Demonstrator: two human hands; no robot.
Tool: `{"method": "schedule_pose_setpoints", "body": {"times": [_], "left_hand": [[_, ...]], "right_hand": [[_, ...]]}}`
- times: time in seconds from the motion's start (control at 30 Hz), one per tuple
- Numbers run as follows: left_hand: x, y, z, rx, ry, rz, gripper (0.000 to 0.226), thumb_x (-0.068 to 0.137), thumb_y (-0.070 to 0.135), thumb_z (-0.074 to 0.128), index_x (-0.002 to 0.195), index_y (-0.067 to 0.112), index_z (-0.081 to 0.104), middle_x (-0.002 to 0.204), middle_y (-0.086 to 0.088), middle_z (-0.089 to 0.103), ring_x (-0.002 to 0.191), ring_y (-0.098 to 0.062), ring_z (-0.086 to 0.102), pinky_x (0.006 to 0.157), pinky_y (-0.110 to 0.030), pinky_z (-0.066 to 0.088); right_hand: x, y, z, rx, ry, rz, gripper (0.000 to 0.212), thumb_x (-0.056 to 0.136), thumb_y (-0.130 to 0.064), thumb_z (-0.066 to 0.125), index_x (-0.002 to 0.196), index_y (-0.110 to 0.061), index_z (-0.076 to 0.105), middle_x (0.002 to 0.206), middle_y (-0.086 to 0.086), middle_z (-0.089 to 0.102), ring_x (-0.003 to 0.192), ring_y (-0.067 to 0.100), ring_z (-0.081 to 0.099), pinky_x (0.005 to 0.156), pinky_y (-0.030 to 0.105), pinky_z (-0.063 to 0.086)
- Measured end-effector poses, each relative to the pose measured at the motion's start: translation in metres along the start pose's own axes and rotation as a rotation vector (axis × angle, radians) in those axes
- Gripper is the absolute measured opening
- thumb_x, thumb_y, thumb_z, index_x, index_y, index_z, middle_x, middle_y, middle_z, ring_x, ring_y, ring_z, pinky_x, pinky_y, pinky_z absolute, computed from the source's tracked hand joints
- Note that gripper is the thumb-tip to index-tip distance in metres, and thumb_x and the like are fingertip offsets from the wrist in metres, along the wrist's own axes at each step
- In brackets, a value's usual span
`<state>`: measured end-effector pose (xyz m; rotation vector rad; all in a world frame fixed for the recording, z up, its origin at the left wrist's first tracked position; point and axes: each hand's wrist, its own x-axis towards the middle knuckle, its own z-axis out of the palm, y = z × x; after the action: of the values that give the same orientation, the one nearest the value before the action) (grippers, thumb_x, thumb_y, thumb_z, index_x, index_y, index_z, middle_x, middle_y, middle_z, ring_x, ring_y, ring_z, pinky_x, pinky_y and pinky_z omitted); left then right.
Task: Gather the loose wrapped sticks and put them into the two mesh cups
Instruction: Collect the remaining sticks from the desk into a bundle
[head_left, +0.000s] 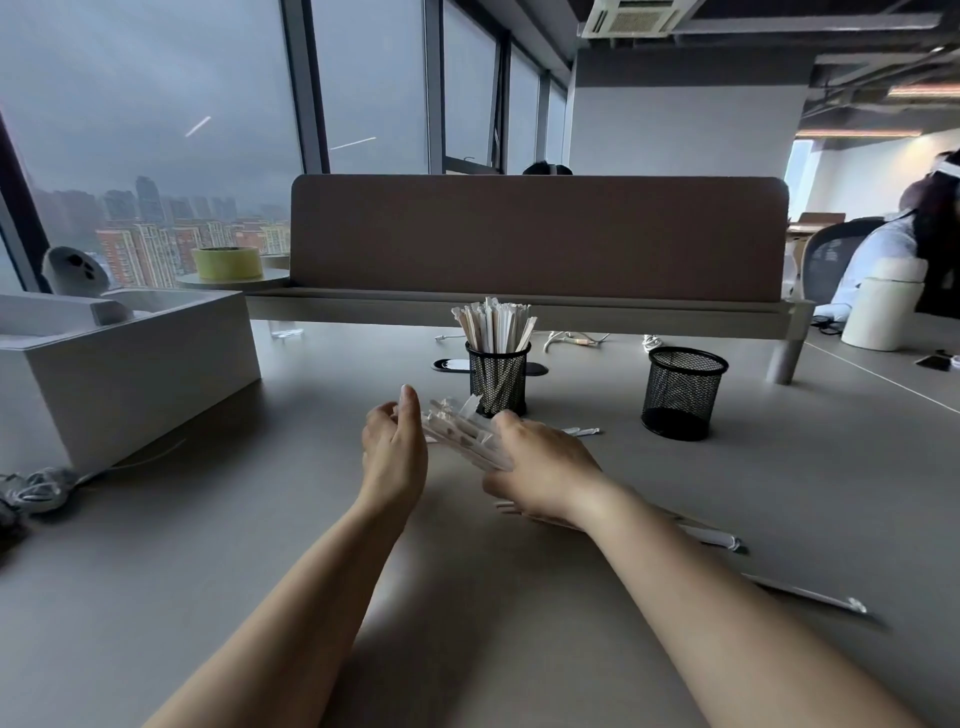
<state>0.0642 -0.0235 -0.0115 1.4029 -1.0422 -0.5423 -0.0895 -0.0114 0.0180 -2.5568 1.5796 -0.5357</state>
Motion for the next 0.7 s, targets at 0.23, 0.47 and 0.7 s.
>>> {"method": "schedule_pose_setpoints", "body": {"times": [0.23,0.47,0.7], "left_hand": [[-0.017,0.010,0.004,-0.227,-0.188,0.107,0.036,0.099,0.046,0.026,0.115,0.019,0.043,0.127,-0.005,0.050,0.109,-0.020,0.055,0.100,-0.036,0.040],[-0.028,0.013,0.007,-0.193,-0.360,0.165,0.032,0.098,0.036,0.040,0.121,0.017,0.052,0.118,0.004,0.059,0.114,-0.017,0.057,0.094,-0.022,0.042],[-0.040,0.018,0.011,-0.162,-0.578,0.293,0.050,0.092,0.044,0.047,0.133,0.015,0.046,0.131,0.001,0.056,0.122,-0.009,0.053,0.091,-0.005,0.042]], "right_hand": [[0.010,0.000,-0.019,0.320,0.161,0.004,0.051,0.077,-0.027,0.068,0.122,-0.015,0.048,0.107,0.006,0.062,0.097,0.027,0.060,0.080,0.032,0.049],[0.023,0.002,-0.045,0.791,0.356,-0.049,0.034,0.073,-0.023,0.062,0.106,-0.017,0.056,0.092,-0.002,0.067,0.081,0.016,0.064,0.070,0.028,0.051],[0.026,0.003,-0.043,1.187,0.629,-0.015,0.027,0.069,-0.021,0.062,0.095,-0.014,0.060,0.081,0.001,0.063,0.075,0.014,0.058,0.066,0.029,0.049]]}}
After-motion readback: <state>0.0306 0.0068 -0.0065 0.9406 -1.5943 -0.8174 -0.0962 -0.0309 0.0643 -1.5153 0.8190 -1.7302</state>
